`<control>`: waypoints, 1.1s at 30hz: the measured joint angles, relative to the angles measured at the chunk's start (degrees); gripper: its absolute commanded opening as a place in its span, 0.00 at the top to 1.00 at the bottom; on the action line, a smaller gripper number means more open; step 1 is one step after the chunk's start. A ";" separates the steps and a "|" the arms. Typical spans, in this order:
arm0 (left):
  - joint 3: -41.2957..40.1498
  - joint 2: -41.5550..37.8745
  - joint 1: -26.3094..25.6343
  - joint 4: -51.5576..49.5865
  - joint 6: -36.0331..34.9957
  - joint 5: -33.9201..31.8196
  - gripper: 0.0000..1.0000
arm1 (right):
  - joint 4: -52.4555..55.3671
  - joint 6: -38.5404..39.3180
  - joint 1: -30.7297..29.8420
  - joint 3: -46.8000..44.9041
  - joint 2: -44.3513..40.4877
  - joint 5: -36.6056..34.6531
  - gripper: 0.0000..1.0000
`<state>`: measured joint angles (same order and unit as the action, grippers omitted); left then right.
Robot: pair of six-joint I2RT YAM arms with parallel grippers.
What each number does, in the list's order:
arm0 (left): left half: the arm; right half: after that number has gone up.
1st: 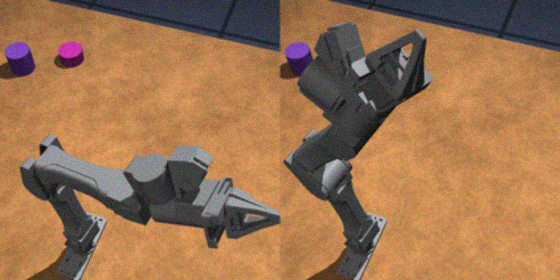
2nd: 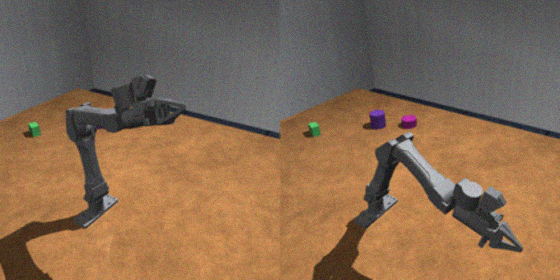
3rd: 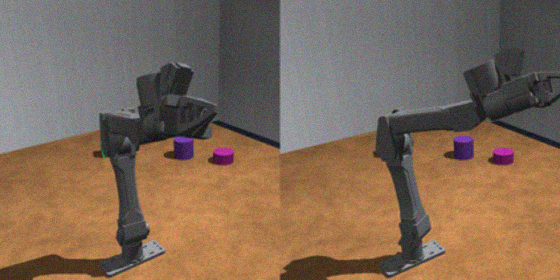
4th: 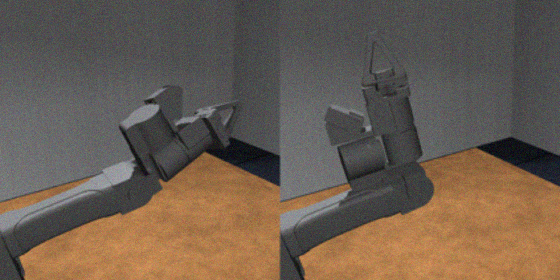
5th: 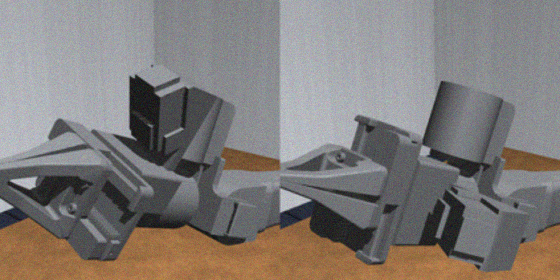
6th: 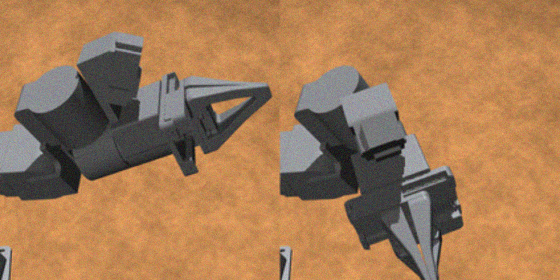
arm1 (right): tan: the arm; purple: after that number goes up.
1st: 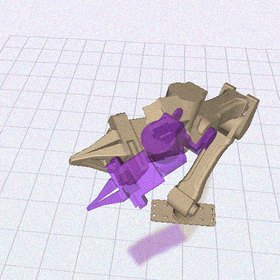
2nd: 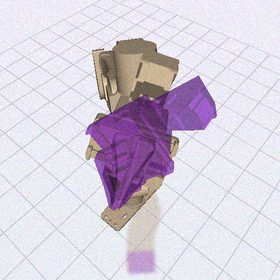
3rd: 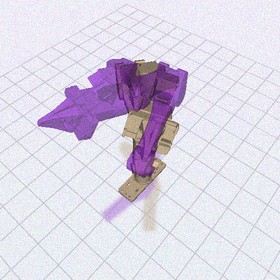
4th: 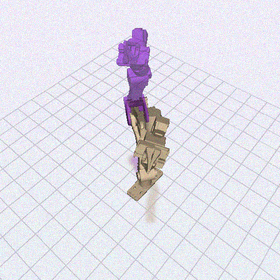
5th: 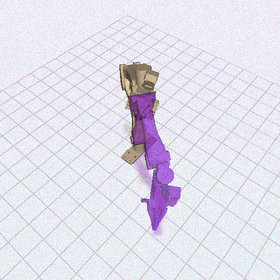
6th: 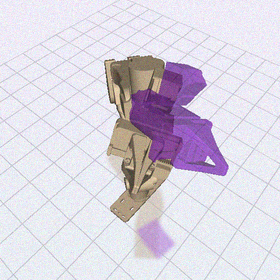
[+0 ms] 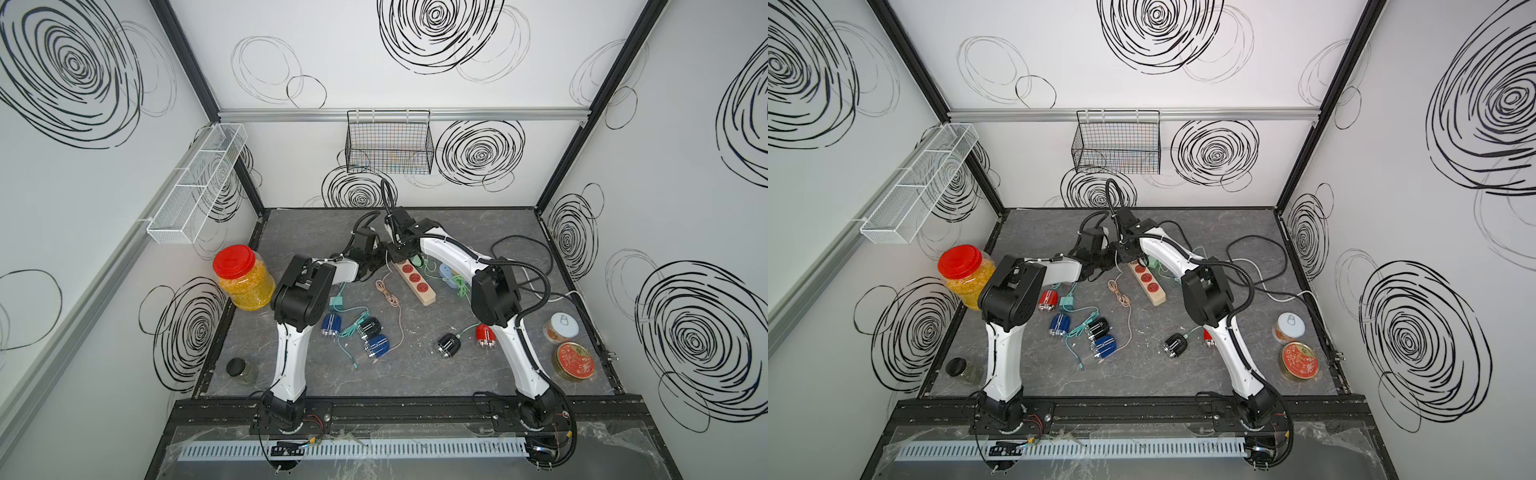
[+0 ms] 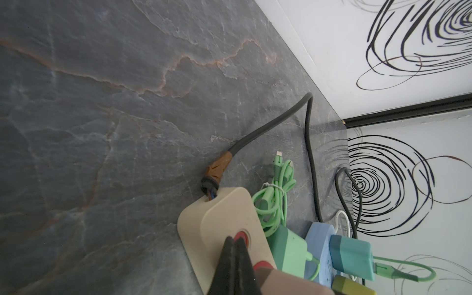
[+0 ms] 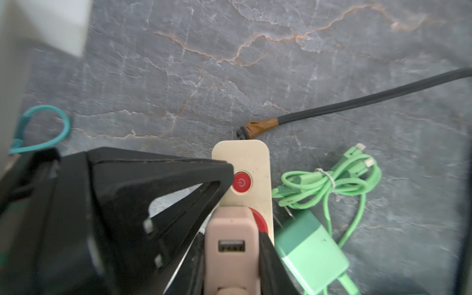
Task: Unplug the electric shaver
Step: Remove the plug from the socket.
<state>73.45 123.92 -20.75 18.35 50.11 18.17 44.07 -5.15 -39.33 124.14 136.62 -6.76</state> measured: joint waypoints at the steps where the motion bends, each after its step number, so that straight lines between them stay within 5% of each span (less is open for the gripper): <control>1: 0.00 0.02 0.04 0.07 0.02 0.13 1.00 | 0.00 0.59 -0.13 0.28 0.20 -1.03 0.87; 23: 0.96 1.99 1.38 3.26 4.61 8.37 1.00 | -5.73 0.94 0.74 -5.53 -0.61 -1.16 0.59; 26: 1.73 2.54 1.42 3.21 5.22 8.94 1.00 | -6.23 0.85 0.94 -6.40 -0.61 -1.22 0.63; 30: 3.85 3.80 1.55 2.82 5.64 9.11 1.00 | -7.02 0.85 1.09 -7.30 -1.07 -0.31 0.85; 33: 6.19 5.03 1.57 1.20 5.57 9.44 1.00 | -9.40 0.94 1.27 -10.03 -2.49 0.57 0.86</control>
<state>79.64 128.95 -19.18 19.55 55.68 27.62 34.68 -4.21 -38.06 114.10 134.13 -6.20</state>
